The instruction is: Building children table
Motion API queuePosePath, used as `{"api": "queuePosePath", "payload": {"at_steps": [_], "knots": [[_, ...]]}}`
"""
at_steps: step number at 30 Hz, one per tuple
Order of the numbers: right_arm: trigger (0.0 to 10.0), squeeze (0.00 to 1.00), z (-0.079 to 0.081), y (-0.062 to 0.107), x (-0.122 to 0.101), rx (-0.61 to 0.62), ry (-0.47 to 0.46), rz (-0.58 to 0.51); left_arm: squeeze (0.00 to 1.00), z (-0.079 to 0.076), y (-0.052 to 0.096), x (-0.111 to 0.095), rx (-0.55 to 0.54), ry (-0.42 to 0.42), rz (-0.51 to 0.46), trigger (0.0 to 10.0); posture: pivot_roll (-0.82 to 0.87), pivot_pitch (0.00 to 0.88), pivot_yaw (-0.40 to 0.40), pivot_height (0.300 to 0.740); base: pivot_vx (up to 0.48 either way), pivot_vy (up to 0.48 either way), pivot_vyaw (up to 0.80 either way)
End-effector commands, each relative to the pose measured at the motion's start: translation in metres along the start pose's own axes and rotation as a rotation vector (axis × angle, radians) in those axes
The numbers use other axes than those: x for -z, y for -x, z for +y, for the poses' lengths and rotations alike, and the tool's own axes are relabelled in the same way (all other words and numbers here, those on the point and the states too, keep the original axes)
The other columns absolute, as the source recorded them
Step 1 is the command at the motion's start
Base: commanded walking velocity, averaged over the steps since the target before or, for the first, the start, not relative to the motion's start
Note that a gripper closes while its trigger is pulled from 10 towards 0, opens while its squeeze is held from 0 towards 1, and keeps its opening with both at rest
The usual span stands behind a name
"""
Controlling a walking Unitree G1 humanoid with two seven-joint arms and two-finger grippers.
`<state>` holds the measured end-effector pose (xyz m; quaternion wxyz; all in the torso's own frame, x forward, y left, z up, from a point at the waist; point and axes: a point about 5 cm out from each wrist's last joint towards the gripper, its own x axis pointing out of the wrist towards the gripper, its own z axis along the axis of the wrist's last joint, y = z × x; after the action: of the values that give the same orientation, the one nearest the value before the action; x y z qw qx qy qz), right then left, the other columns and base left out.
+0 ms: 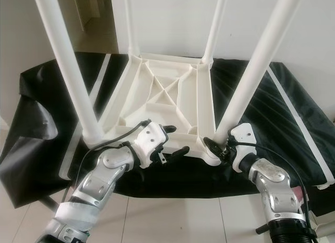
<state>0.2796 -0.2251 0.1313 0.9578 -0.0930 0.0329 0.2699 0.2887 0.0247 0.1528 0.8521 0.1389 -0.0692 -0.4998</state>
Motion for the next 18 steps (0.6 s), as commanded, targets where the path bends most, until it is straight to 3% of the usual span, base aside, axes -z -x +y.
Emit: {"api": "queuePosePath", "payload": {"at_steps": [1,6,7,9,10,14,18], "knots": [[0.0,0.0,0.001,0.006,0.013,-0.029,-0.002,0.062,0.0,0.007,0.002,-0.002,-0.119,-0.007,0.004,10.0,-0.01,0.0,-0.051,0.74,0.0,0.0,0.0],[0.0,0.0,0.001,0.01,0.017,-0.03,-0.012,0.074,0.0,0.006,0.001,-0.002,-0.116,-0.009,0.001,10.0,-0.02,0.0,-0.047,0.74,0.0,0.0,0.0],[3.1,0.0,0.002,0.011,0.017,-0.021,-0.02,0.075,0.0,0.006,0.001,-0.003,-0.114,-0.012,-0.002,10.0,-0.02,0.0,-0.045,0.74,0.0,0.0,0.0],[3.1,0.0,0.002,0.011,0.018,-0.015,-0.024,0.075,0.0,0.006,0.0,-0.003,-0.113,-0.015,-0.003,10.0,-0.02,0.0,-0.045,0.74,0.0,0.0,0.0],[10.0,0.0,0.004,0.009,0.014,0.046,-0.064,0.022,0.0,0.007,0.0,-0.004,-0.112,-0.023,-0.01,10.0,-0.03,0.0,-0.041,0.74,0.0,0.0,0.0],[10.0,0.0,0.009,0.007,0.011,0.121,-0.117,-0.04,0.0,0.007,-0.001,-0.005,-0.112,-0.035,-0.019,10.0,-0.03,0.0,-0.04,0.74,0.0,0.0,0.0],[10.0,0.0,0.016,0.004,0.014,0.188,-0.103,-0.017,0.0,0.007,-0.001,-0.005,-0.112,-0.034,-0.022,10.0,-0.04,0.0,-0.038,0.74,0.0,0.0,0.0]]}}
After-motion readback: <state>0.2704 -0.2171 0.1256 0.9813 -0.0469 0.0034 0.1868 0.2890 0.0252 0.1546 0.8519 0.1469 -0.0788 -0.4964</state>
